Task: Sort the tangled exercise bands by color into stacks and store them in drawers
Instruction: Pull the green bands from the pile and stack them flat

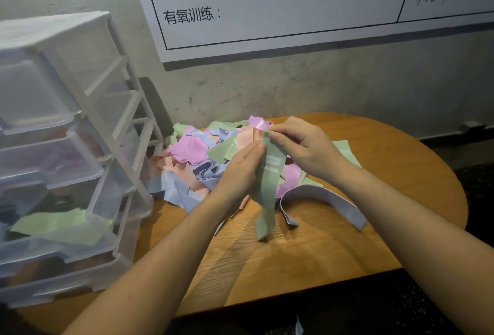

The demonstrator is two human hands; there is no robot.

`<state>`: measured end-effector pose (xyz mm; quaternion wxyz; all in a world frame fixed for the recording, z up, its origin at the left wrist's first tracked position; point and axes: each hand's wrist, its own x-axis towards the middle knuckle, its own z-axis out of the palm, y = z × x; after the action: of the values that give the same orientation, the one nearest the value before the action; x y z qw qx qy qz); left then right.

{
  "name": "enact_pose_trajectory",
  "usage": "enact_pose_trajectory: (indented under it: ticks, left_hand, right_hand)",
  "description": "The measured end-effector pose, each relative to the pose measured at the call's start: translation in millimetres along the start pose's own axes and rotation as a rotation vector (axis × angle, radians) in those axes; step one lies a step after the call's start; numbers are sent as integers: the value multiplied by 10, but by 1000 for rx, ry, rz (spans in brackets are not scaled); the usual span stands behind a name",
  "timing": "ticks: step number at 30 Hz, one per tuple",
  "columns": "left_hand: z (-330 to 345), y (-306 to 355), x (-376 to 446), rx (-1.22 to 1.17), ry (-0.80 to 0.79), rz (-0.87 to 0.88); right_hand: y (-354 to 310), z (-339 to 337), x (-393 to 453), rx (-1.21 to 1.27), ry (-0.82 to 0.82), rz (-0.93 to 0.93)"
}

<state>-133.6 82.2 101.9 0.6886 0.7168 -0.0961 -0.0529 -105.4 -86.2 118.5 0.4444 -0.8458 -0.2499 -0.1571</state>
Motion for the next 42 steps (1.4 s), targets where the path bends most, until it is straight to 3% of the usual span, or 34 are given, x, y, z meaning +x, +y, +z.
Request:
enact_pose_trajectory:
  ticks: [6,10,12,18,28,35,38,42]
  left_hand:
    - [80,108,-26,-279,-17,-87]
    - [112,217,-23,-462,-54,-129]
    - [141,255,20,-547,-10,-120]
    - [303,299,200,-707,35,-127]
    - [597,244,728,-825,97,-268]
    - [1115,176,1073,-833,48,-284]
    - [1320,66,1265,-743,33,-254]
    - [1578,-126,1526,-371,102,-216]
  right_hand:
    - [-69,78,-111,454,40,322]
    - [40,44,-270,712,-137,436]
    - [106,32,-369,682,-244,443]
    - [255,-67,-554,583,-289,498]
    - [496,-270,-689,499,-78,552]
    - [788,-709,-902,427,-39,647]
    - [961,-885,-1030,362,7,671]
    - [1179,-1086,-1179,286,89,738]
